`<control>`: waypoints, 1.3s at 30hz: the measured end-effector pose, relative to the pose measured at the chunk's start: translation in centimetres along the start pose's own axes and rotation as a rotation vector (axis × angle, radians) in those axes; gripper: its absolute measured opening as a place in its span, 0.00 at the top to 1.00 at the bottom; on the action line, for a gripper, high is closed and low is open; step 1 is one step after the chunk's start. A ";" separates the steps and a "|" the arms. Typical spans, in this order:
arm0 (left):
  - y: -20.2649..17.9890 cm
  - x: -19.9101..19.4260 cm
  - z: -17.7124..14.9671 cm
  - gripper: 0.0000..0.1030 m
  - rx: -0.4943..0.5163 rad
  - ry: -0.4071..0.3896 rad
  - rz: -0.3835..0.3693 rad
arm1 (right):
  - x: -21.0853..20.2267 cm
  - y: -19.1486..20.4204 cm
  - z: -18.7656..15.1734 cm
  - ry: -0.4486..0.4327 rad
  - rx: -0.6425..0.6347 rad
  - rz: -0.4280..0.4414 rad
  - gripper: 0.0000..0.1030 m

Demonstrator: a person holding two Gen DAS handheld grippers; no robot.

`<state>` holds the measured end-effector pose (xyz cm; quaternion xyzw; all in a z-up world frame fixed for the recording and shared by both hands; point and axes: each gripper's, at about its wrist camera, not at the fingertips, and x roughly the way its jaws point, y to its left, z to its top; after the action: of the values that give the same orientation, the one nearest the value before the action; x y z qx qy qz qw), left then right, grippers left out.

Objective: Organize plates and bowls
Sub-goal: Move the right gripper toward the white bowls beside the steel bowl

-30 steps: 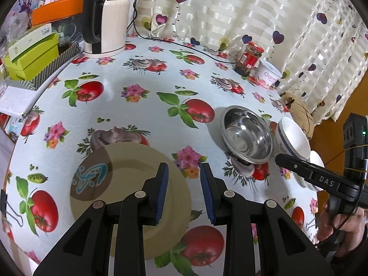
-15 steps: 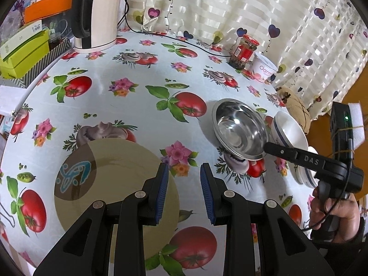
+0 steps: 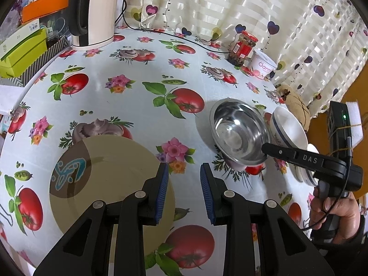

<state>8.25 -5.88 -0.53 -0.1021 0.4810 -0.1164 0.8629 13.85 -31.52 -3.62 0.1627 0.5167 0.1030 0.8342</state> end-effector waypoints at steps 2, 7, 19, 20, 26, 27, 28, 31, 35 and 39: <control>-0.1 -0.1 -0.1 0.71 0.003 -0.001 -0.001 | -0.2 -0.2 -0.4 0.006 0.004 0.004 0.80; -0.4 -0.3 -0.3 0.71 0.013 -0.002 -0.002 | -1.0 -1.0 -1.7 0.023 0.022 0.008 0.81; -1.5 -0.6 -0.6 0.71 0.048 -0.005 -0.005 | -3.7 -2.4 -4.6 0.021 0.036 -0.007 0.81; -1.5 -0.6 -0.6 0.71 0.051 -0.006 -0.005 | -3.8 -2.5 -4.8 0.019 0.036 -0.009 0.81; -1.7 -0.5 -0.4 0.71 0.064 -0.011 -0.022 | -4.5 -2.6 -5.3 0.019 0.032 -0.034 0.81; -1.7 -0.4 -0.4 0.71 0.065 -0.013 -0.024 | -4.6 -2.6 -5.3 0.020 0.032 -0.041 0.80; -1.6 -0.4 -0.3 0.71 0.066 -0.014 -0.027 | -4.6 -2.6 -5.3 0.020 0.032 -0.045 0.80; -1.5 -0.2 0.0 0.71 0.070 -0.021 -0.040 | -4.9 -2.2 -5.3 0.012 0.029 -0.070 0.77; -1.4 0.1 0.2 0.71 0.076 -0.028 -0.063 | -5.5 -0.9 -4.9 -0.004 0.014 -0.102 0.74; -0.9 0.6 0.5 0.71 0.078 -0.031 -0.070 | -5.6 0.6 -4.6 -0.020 -0.006 -0.126 0.72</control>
<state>8.90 -6.91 -0.44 -0.0867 0.4590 -0.1635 0.8690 7.27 -32.13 -0.65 0.1285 0.5174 0.0502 0.8445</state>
